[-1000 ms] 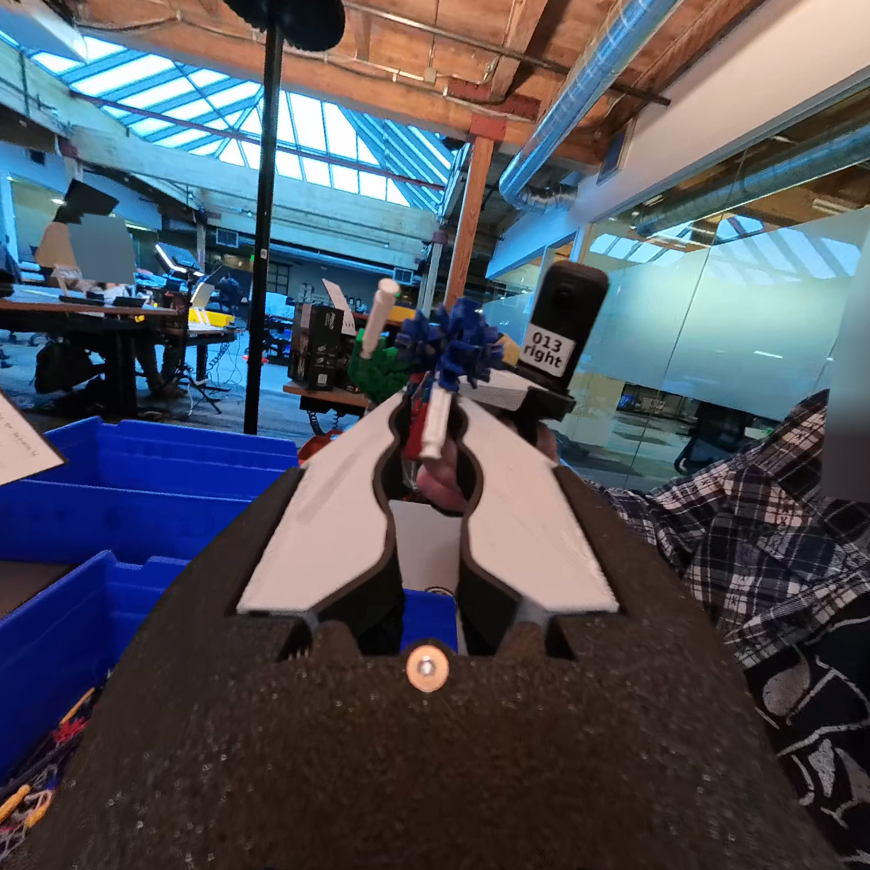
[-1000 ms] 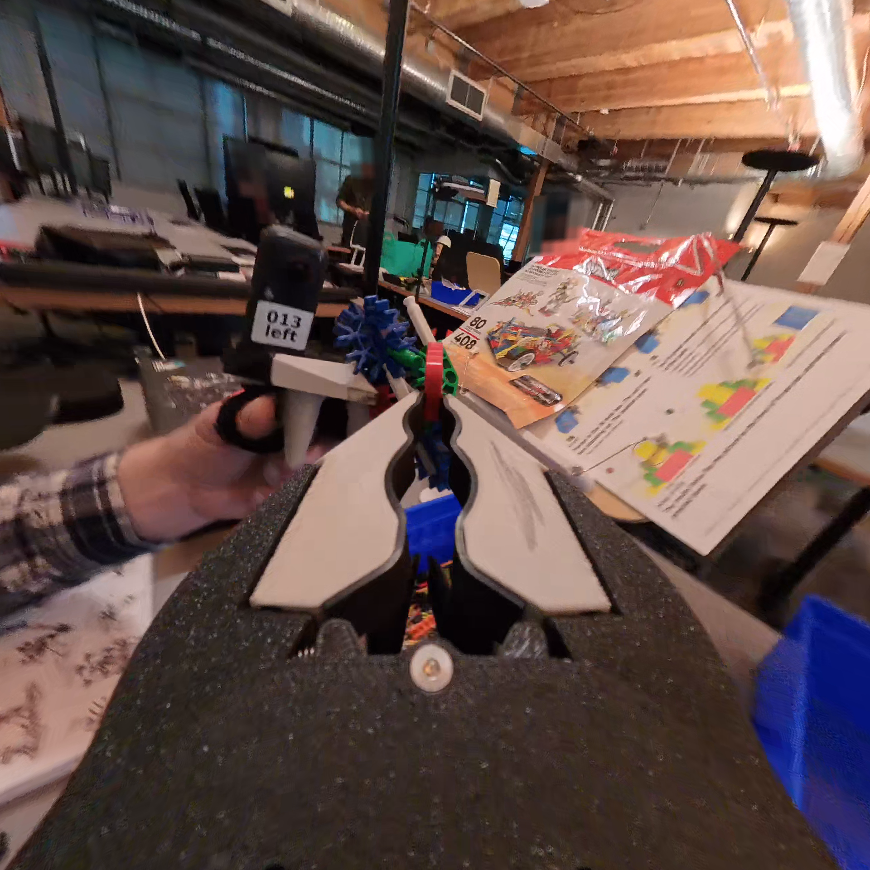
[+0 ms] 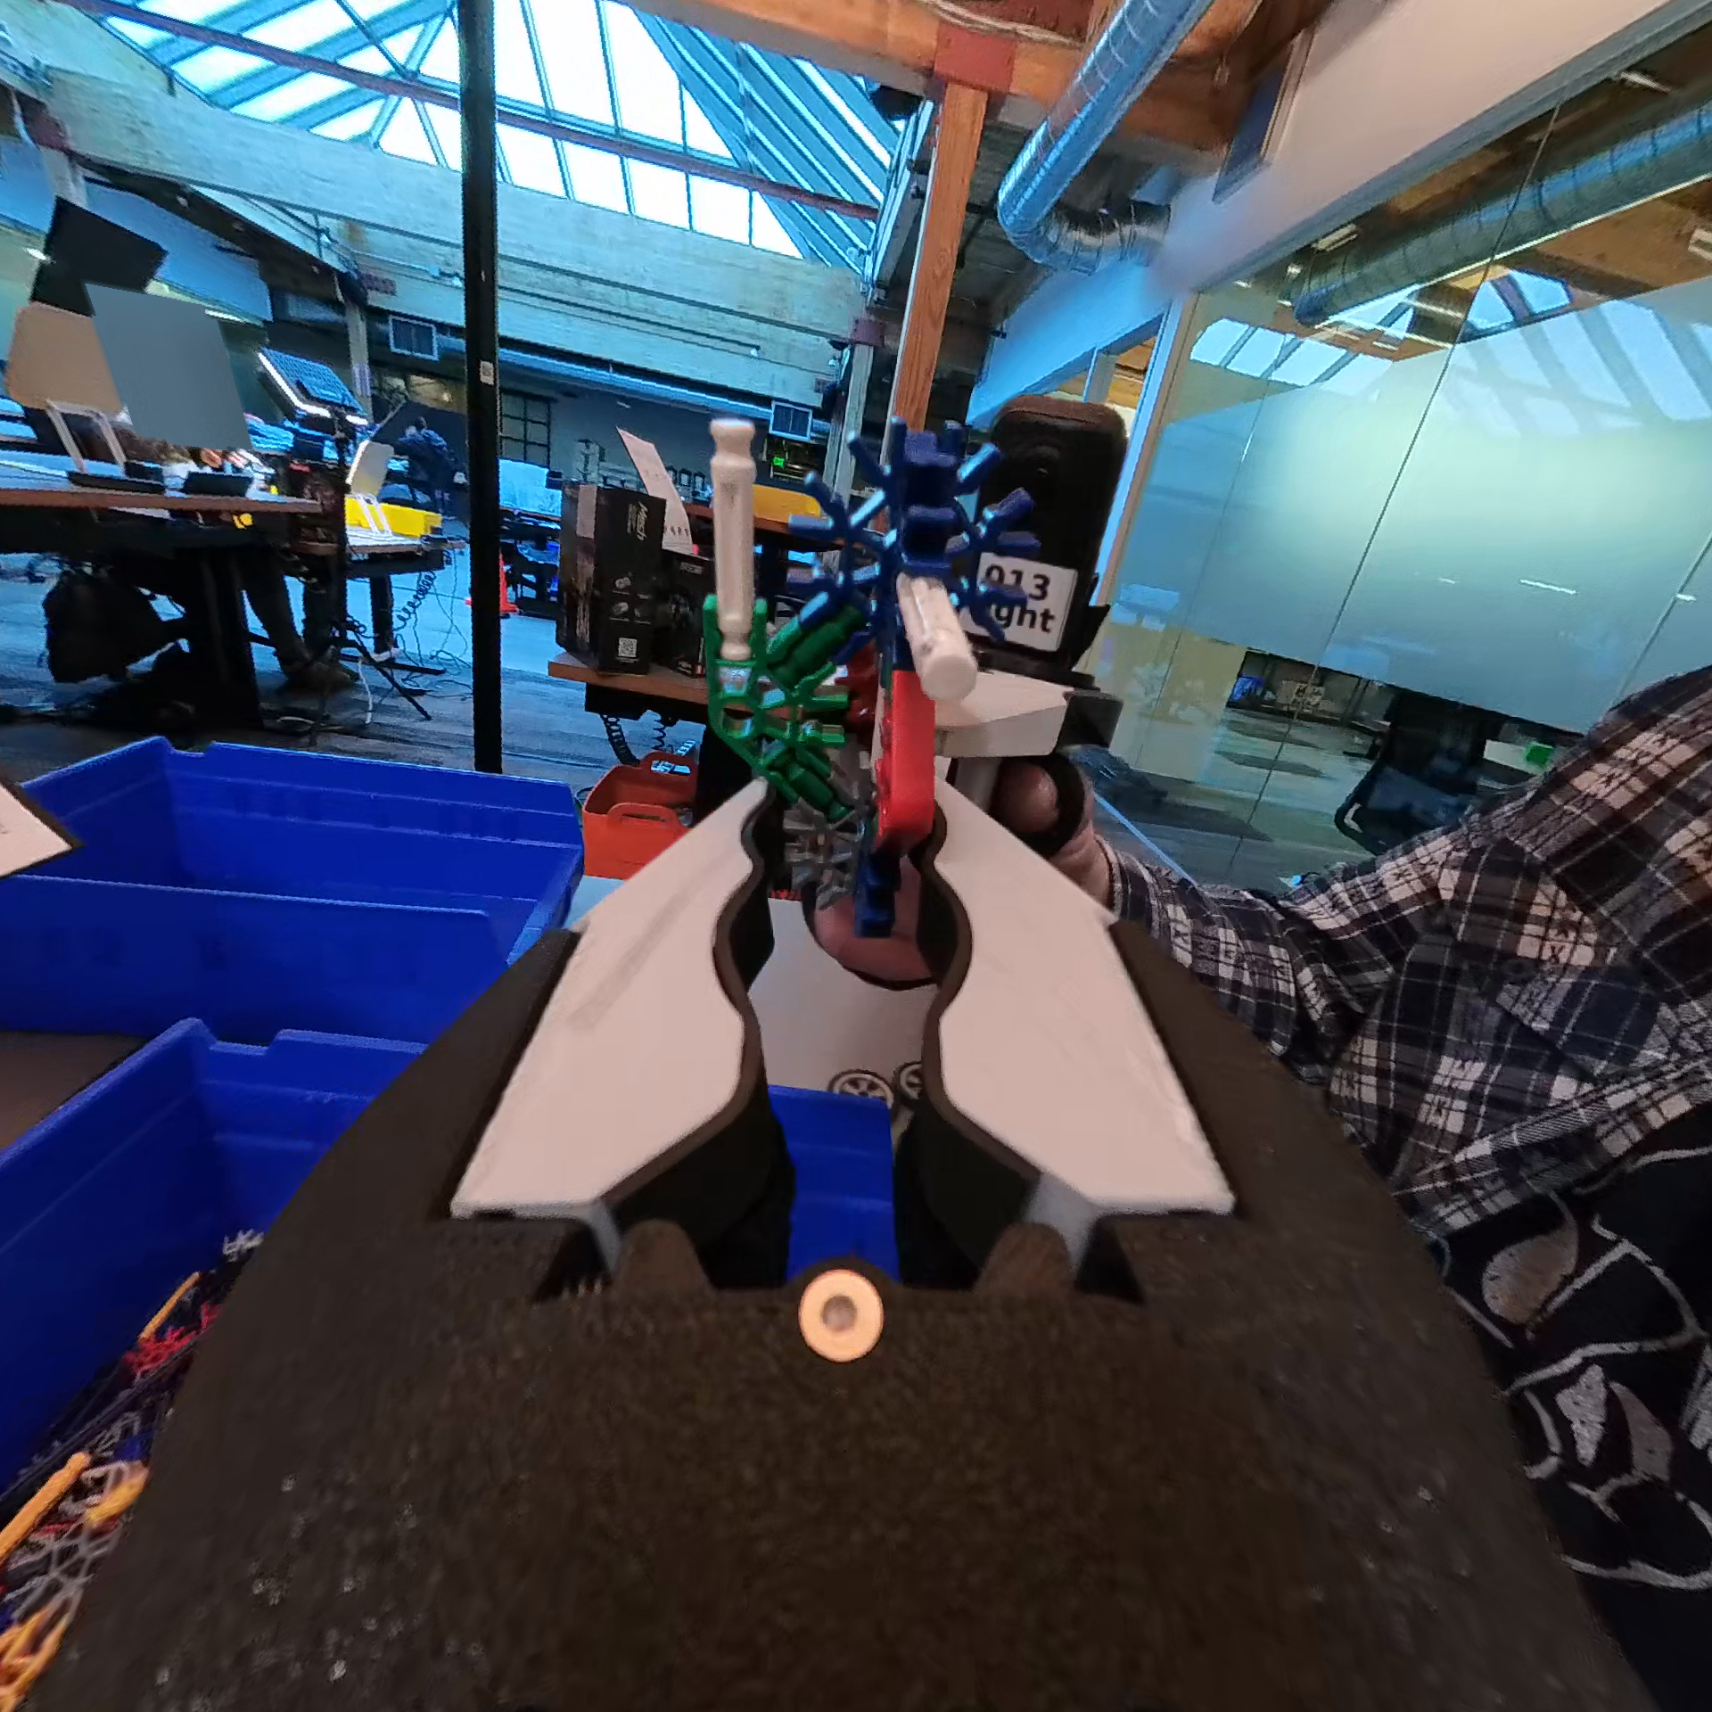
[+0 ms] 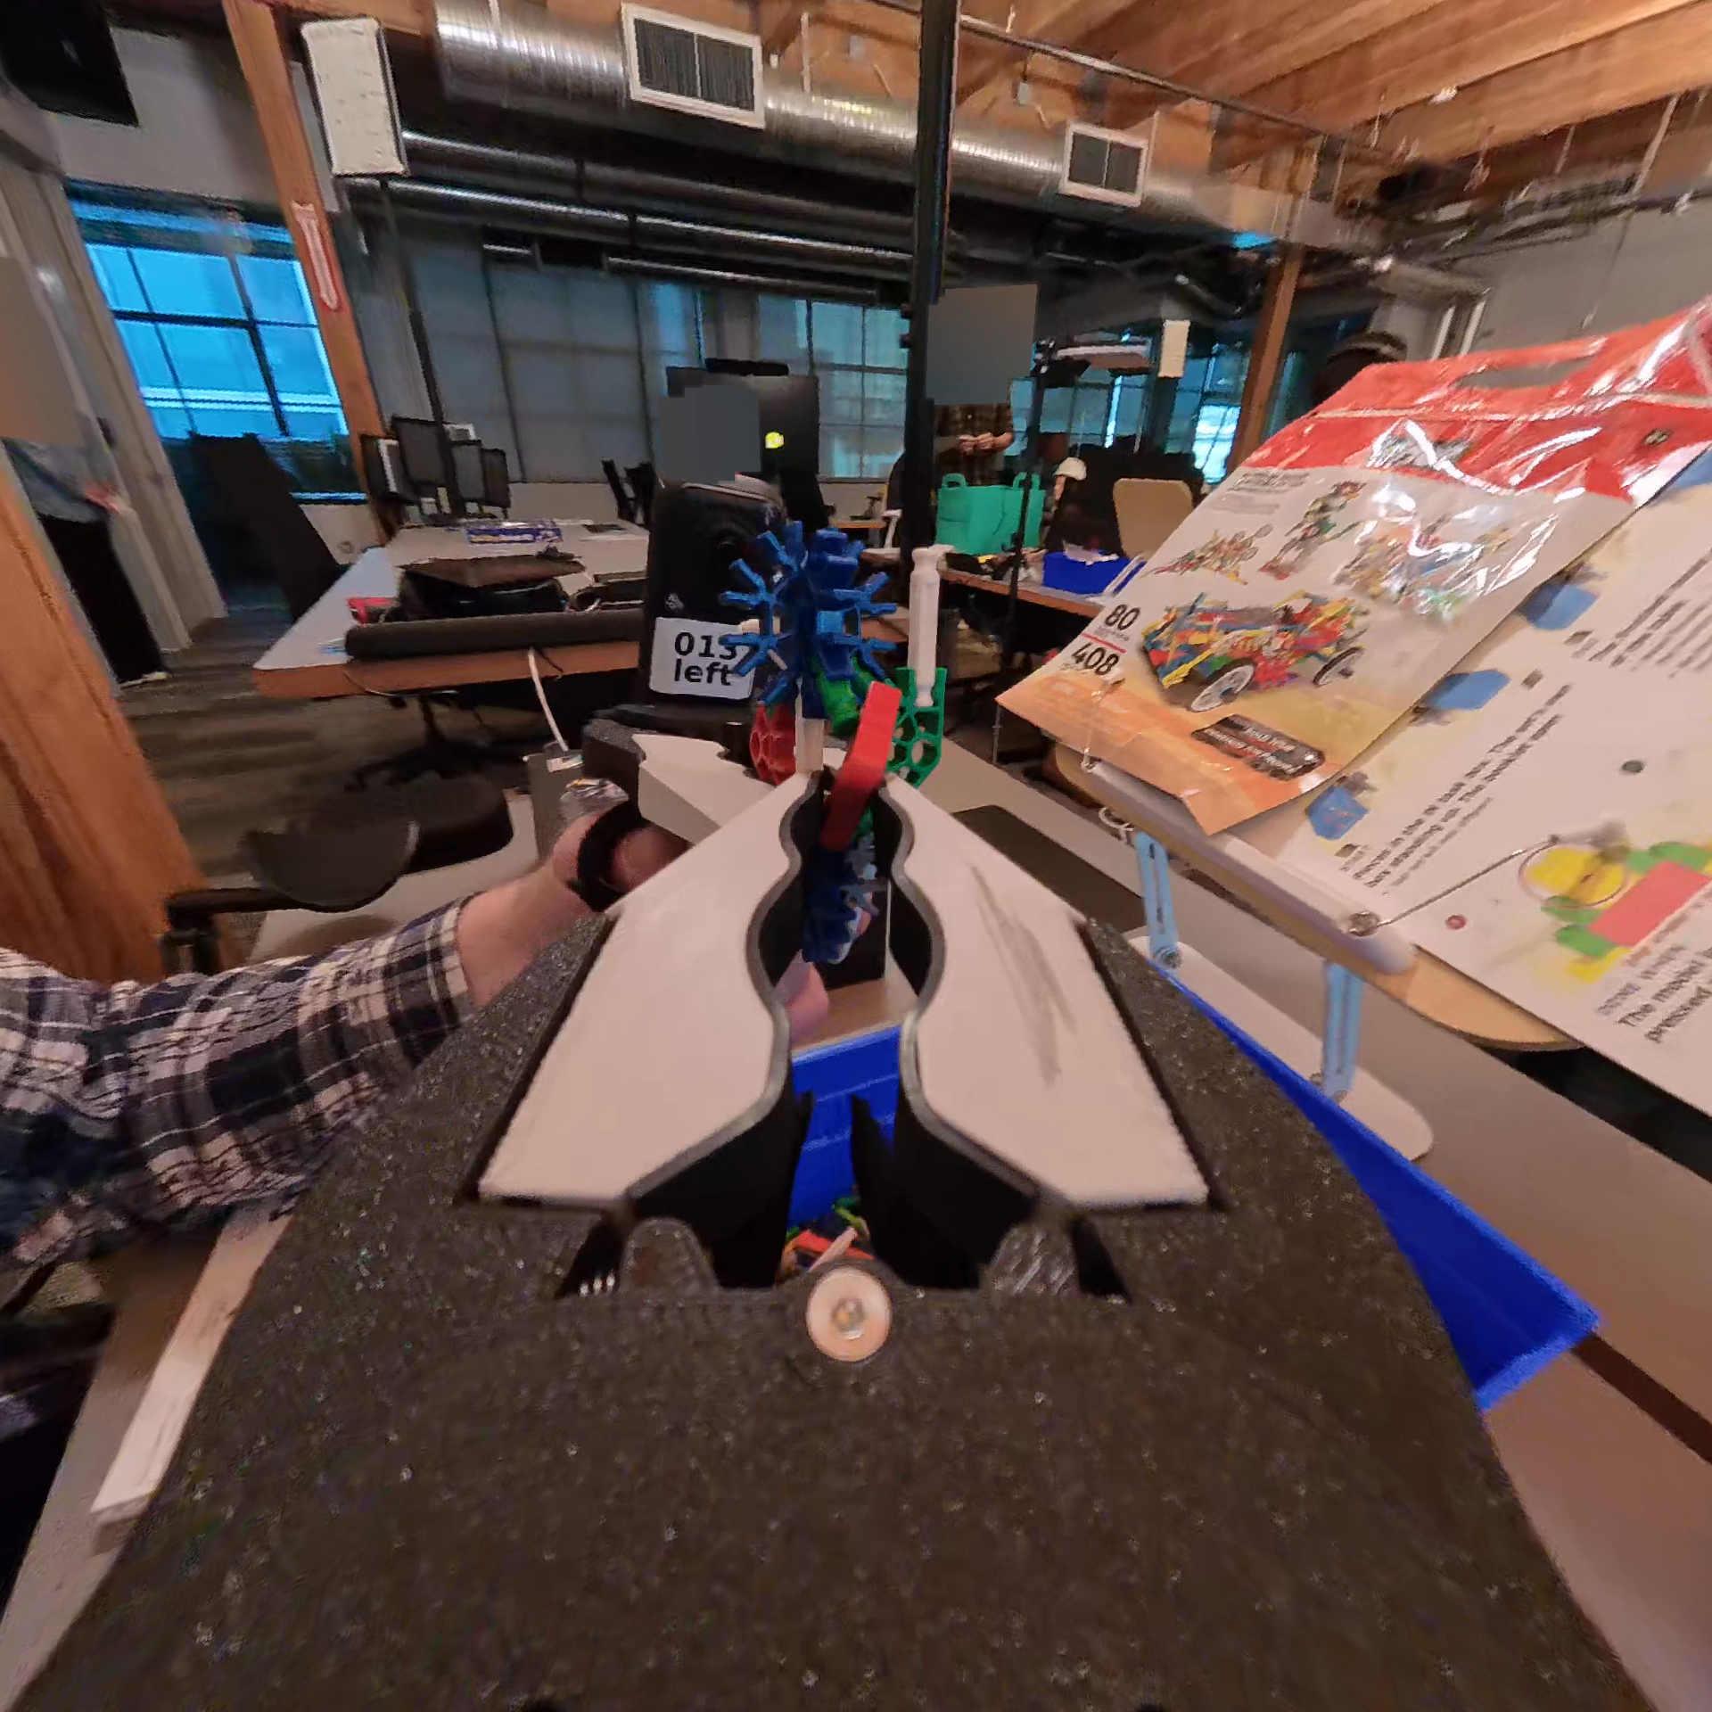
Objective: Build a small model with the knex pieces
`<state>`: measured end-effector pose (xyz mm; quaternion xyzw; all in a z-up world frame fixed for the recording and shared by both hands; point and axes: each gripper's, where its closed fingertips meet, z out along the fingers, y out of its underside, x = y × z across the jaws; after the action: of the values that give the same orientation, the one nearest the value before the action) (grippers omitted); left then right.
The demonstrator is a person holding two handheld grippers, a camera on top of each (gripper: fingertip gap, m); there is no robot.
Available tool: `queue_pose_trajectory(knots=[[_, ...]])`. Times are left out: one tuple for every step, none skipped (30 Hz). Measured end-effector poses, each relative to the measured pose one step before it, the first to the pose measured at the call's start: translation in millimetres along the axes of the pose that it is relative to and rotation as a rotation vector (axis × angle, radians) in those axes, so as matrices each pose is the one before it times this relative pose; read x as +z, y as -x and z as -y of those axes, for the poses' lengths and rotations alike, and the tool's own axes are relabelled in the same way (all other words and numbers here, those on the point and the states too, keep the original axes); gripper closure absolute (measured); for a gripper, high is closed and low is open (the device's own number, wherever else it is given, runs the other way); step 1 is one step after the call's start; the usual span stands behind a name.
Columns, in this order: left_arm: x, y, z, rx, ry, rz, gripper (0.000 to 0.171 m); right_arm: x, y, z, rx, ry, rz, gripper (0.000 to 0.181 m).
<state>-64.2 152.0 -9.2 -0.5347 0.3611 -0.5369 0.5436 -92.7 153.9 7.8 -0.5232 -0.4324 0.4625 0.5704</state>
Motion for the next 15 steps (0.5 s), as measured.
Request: queue_pose_trajectory(knots=[[-0.18,-0.39,0.23,-0.0005,0.00723,0.0030,0.148,0.24,-0.40,1.65,-0.0095,-0.0071,-0.0152,0.169],[-0.33,0.24,-1.91,0.0095,0.01967,0.0060,0.148,-0.10,-0.19,1.78,-0.0046,-0.0065,-0.0089,0.167],[-0.69,-0.17,-0.70,0.0147,0.01026,0.0033,0.148,-0.36,0.89,1.93,-0.0013,-0.0039,0.0026,0.166],[-1.07,-0.27,1.55,-0.0017,-0.00460,-0.0015,0.149,-0.39,0.57,1.86,0.0008,-0.0008,0.0042,0.167],[-0.66,-0.25,0.65,-0.0047,-0.00104,-0.0037,0.149,-0.22,-0.44,1.93,0.0003,-0.0007,-0.0008,0.169],[-0.34,-0.79,-0.39,0.0040,0.00569,-0.0035,0.149,0.17,0.20,1.14,-0.0005,0.0044,0.0052,0.170],[-0.42,-0.23,0.55,0.0028,0.00026,0.0006,0.149,0.19,0.65,0.54,-0.0056,0.0065,0.0077,0.171],[-0.15,0.54,0.19,-0.0024,0.00364,0.0052,0.148,-0.02,0.04,0.34,-0.0167,0.0057,-0.0025,0.172],[0.35,0.13,-0.45,-0.0004,0.00515,0.0032,0.148,0.02,-0.25,0.09,-0.0273,0.0062,-0.0118,0.174],[0.11,0.04,0.41,-0.0023,-0.00271,0.0006,0.148,-0.06,-0.17,0.57,-0.0336,0.0046,-0.0187,0.175],[0.31,0.93,0.41,-0.0074,-0.00410,0.0043,0.149,0.15,-0.85,0.43,-0.0349,0.0052,-0.0287,0.175],[0.14,1.29,0.10,-0.0111,-0.00313,0.0040,0.148,0.40,-1.45,-0.05,-0.0353,0.0071,-0.0335,0.174],[0.06,1.22,0.34,-0.0085,-0.00633,0.0043,0.149,0.25,-1.49,-0.34,-0.0419,0.0065,-0.0344,0.173],[0.41,1.34,0.26,-0.0110,-0.00636,0.0046,0.149,0.14,-1.69,-0.42,-0.0610,0.0066,-0.0415,0.173],[0.46,0.13,0.49,-0.0148,-0.01003,-0.0045,0.149,-0.13,-1.23,0.04,-0.0696,0.0052,-0.0419,0.174]])
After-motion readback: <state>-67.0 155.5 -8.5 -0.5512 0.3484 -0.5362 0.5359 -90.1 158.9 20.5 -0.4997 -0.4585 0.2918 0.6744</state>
